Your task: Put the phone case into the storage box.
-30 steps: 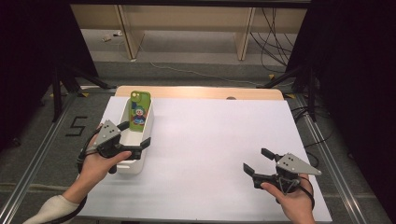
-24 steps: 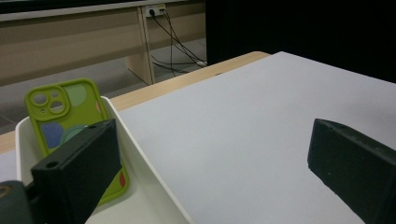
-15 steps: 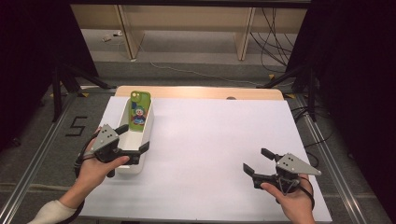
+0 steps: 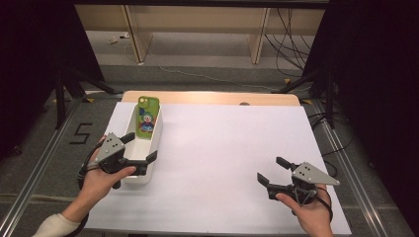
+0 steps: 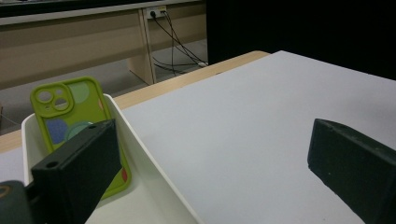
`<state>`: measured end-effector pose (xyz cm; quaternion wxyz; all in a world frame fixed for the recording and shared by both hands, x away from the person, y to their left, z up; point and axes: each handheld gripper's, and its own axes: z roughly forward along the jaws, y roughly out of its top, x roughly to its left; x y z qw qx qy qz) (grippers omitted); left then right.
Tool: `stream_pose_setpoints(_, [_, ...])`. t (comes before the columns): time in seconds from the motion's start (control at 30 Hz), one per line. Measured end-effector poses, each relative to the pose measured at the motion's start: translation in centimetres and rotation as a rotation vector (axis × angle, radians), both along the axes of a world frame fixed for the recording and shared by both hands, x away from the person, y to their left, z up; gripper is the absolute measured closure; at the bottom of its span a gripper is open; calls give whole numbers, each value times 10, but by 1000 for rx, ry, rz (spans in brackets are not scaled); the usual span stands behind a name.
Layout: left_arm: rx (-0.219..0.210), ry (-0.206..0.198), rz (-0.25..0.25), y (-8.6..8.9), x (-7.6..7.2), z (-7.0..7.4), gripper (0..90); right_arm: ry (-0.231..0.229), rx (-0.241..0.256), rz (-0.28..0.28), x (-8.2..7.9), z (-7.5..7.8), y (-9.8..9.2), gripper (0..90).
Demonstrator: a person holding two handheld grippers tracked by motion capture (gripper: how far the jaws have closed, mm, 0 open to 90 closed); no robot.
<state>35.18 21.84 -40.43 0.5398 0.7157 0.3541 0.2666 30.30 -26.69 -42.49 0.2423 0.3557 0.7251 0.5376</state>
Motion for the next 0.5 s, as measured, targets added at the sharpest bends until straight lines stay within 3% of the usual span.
stream_pose_setpoints(0.5, [4, 0, 8, 0, 0, -2, 23, -1, 2, 0, 1, -1, 0, 156])
